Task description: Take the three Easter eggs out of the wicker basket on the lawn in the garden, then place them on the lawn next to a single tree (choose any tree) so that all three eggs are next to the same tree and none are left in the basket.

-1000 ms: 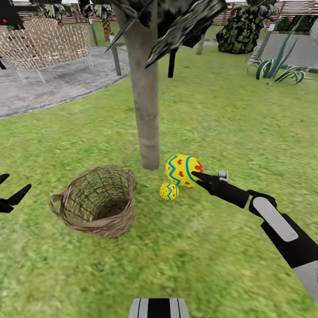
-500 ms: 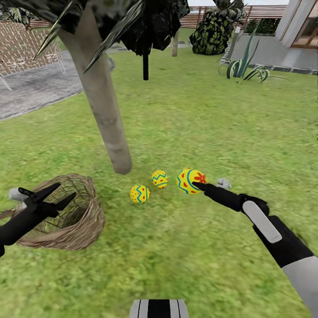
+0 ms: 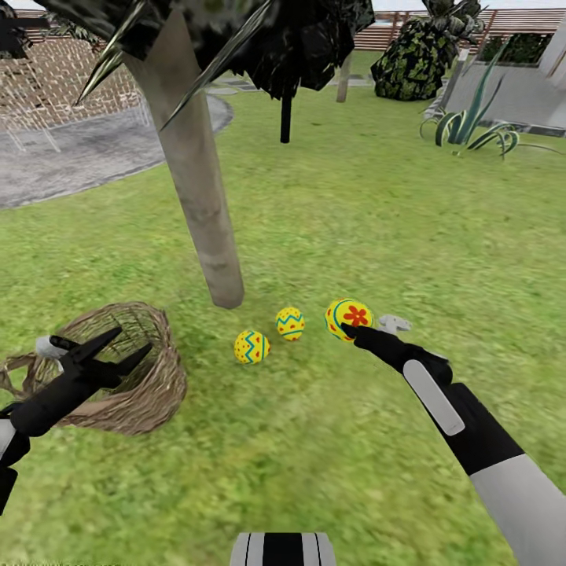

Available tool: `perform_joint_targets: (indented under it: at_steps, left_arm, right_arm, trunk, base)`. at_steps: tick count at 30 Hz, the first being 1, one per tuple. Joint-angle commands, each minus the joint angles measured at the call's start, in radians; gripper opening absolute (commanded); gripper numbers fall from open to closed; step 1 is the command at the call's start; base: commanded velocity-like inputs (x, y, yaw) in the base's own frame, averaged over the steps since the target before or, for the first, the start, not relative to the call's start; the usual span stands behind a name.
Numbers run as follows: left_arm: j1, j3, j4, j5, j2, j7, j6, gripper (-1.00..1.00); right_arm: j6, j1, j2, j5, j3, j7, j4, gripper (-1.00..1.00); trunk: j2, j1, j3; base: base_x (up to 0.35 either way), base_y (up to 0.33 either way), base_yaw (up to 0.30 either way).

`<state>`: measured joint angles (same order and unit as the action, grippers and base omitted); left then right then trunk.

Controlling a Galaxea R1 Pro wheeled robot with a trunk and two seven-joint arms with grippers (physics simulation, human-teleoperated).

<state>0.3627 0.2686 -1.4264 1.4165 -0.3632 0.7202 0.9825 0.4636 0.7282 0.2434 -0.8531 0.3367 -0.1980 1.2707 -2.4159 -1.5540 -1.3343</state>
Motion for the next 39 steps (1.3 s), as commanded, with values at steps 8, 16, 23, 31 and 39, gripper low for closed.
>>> perform_joint_targets:
  at_steps: [8,16,23,31,39]
  left_arm:
    - [0.001,0.0,-0.008,-0.002,0.044,0.003,0.005,1.0]
    - [0.001,0.0,-0.008,-0.002,0.096,0.002,0.007,1.0]
    - [0.001,-0.001,-0.007,-0.006,0.113,-0.004,0.007,1.0]
    - [0.001,-0.002,-0.006,-0.01,0.176,-0.008,0.008,1.0]
    - [-0.001,-0.044,0.003,-0.008,0.174,-0.007,0.01,1.0]
  right_arm:
    - [-0.002,0.0,-0.11,0.118,0.006,-0.121,-0.001,-1.0]
    - [-0.054,0.0,-0.131,0.174,0.007,-0.236,-0.006,-1.0]
    - [-0.066,0.0,-0.13,0.181,0.007,-0.261,-0.025,-1.0]
    - [-0.257,0.005,-0.22,0.437,0.005,-0.341,-0.232,-1.0]
    - [-0.261,0.005,-0.223,0.447,0.005,-0.347,-0.235,-1.0]
  trunk:
    - [0.0,0.0,-0.001]
    - [0.0,0.0,-0.001]
    - [0.0,0.0,-0.001]
    - [0.0,0.0,-0.001]
    - [0.0,0.0,-0.001]
  base:
    - [0.178,-0.312,0.289]
    - [0.212,-0.29,0.29]
    - [0.197,-0.298,0.29]
    - [0.1,-0.325,0.29]
    - [0.001,-0.345,0.266]
